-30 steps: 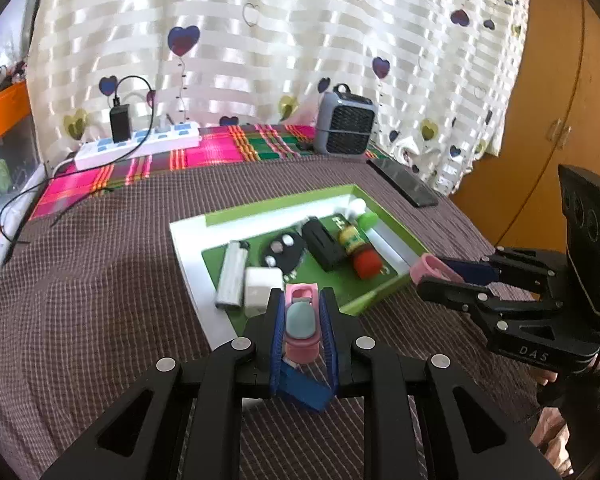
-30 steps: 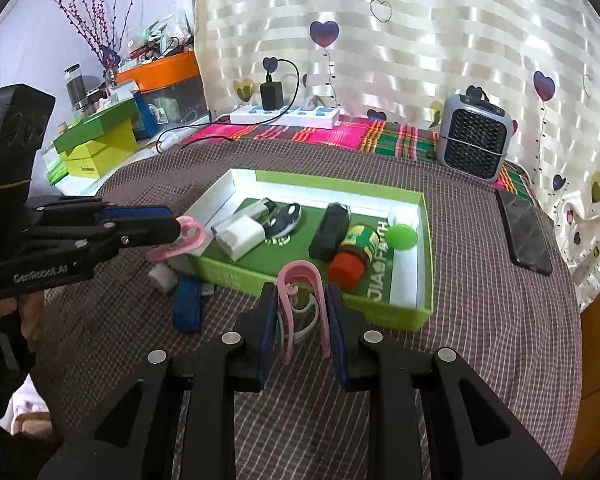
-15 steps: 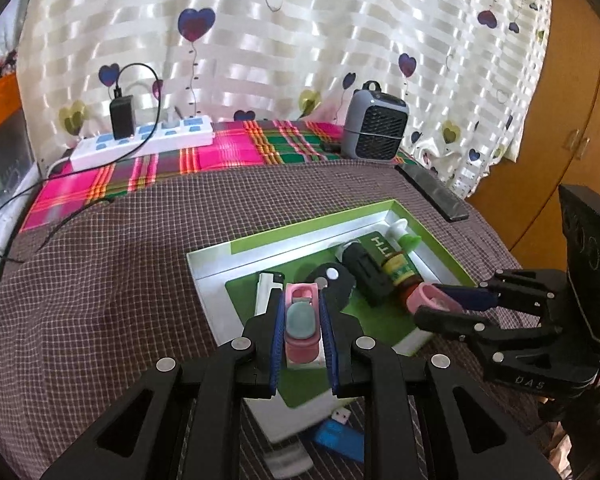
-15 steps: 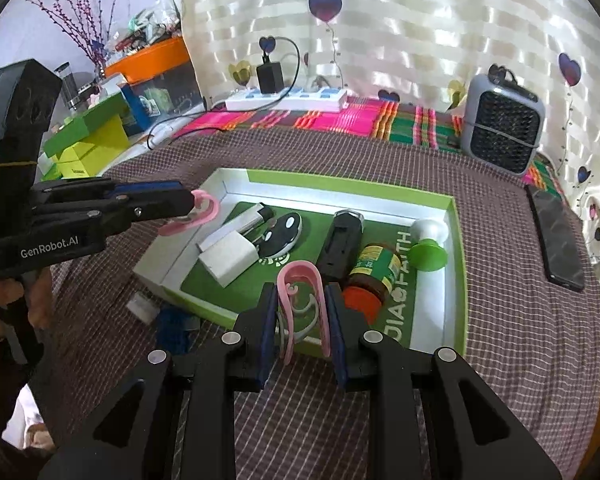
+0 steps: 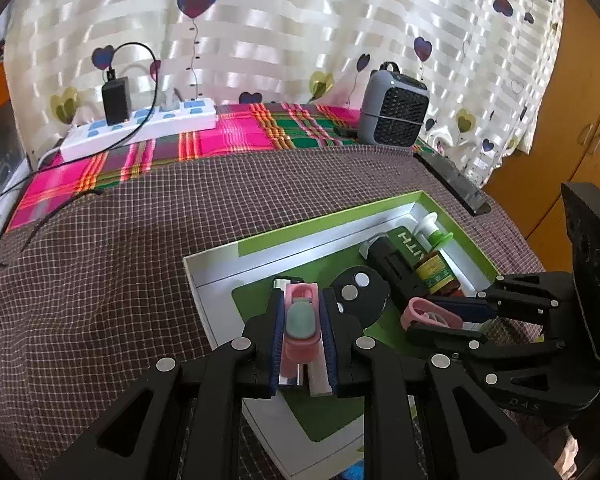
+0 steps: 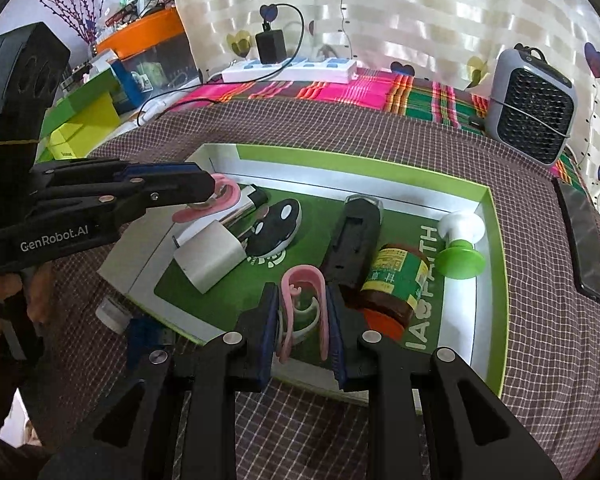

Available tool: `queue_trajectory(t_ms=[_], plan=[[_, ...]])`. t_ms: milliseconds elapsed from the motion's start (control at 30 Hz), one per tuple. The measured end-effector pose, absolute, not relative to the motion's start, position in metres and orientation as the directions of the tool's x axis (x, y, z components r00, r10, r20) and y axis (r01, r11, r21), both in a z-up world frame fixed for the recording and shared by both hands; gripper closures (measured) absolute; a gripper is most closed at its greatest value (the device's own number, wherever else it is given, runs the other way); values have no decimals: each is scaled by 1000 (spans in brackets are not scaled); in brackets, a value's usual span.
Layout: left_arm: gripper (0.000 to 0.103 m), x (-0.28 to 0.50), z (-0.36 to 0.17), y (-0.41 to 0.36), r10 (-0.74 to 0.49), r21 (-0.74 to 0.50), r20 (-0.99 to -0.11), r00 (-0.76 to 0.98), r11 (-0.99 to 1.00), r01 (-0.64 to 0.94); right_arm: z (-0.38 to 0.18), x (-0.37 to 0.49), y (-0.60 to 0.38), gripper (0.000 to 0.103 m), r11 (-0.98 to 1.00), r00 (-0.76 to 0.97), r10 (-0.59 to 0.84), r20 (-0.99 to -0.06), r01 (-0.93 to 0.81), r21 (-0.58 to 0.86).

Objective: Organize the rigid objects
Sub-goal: 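Carry the pink clip with the right gripper into the box while the left gripper carries the eraser there, then open the right gripper to release the clip while the left gripper releases the eraser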

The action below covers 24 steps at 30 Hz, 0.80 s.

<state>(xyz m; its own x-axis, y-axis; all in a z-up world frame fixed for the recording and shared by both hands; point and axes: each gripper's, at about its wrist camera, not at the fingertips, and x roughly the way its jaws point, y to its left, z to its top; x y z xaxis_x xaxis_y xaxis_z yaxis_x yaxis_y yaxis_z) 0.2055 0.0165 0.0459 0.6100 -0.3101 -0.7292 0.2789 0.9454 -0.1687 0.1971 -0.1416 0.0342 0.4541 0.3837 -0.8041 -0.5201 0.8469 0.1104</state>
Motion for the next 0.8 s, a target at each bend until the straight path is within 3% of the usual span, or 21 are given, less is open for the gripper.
queue_trajectory(t_ms=[800], plan=[[86, 214, 29, 16, -298, -165, -768, 567, 947, 275, 29, 200, -137, 79, 844, 448, 373, -813, -528, 97]])
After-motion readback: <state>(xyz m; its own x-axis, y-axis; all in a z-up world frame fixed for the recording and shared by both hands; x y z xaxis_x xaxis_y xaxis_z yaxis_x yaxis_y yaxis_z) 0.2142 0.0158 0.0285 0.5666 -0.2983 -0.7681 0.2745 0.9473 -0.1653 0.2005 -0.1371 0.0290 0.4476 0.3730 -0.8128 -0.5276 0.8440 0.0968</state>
